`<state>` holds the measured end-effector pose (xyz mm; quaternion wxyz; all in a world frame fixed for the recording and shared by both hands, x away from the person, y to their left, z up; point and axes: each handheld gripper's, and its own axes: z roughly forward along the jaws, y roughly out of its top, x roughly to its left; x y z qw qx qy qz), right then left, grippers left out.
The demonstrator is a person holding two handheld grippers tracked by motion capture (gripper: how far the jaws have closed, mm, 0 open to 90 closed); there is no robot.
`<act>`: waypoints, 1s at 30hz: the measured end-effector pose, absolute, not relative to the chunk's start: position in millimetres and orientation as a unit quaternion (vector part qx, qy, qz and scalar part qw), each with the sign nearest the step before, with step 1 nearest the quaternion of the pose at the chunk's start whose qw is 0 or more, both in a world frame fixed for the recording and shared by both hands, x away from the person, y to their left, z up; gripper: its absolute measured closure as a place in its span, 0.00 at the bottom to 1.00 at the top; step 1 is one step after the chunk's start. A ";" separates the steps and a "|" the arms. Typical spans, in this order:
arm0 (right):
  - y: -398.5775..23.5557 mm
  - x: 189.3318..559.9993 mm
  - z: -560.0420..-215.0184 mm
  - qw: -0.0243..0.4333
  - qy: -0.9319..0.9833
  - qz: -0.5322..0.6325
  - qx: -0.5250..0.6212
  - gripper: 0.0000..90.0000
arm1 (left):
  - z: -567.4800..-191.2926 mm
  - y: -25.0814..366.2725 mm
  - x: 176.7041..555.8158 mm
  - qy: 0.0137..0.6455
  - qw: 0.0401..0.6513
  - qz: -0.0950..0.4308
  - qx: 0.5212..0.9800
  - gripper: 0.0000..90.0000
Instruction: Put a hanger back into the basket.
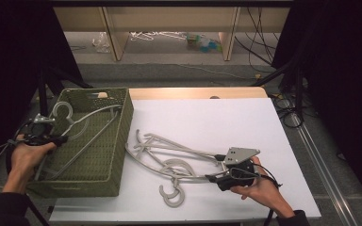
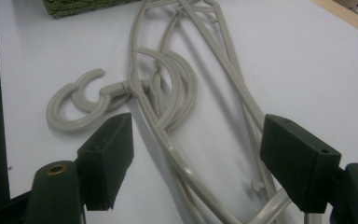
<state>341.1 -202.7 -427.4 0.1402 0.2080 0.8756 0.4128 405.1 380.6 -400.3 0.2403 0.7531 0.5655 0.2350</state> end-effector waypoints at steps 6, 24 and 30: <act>-202.4 340.6 -426.8 0.138 0.878 0.409 0.205 0.30 | -406.3 385.9 412.2 0.596 0.219 0.229 0.737 0.76; -204.1 341.8 -428.2 0.136 0.875 0.415 0.211 0.30 | -378.9 376.0 385.7 0.593 0.288 0.277 0.699 0.47; -205.9 342.6 -428.5 0.133 0.875 0.413 0.215 0.29 | -354.9 341.4 355.4 0.545 0.381 0.279 0.693 0.39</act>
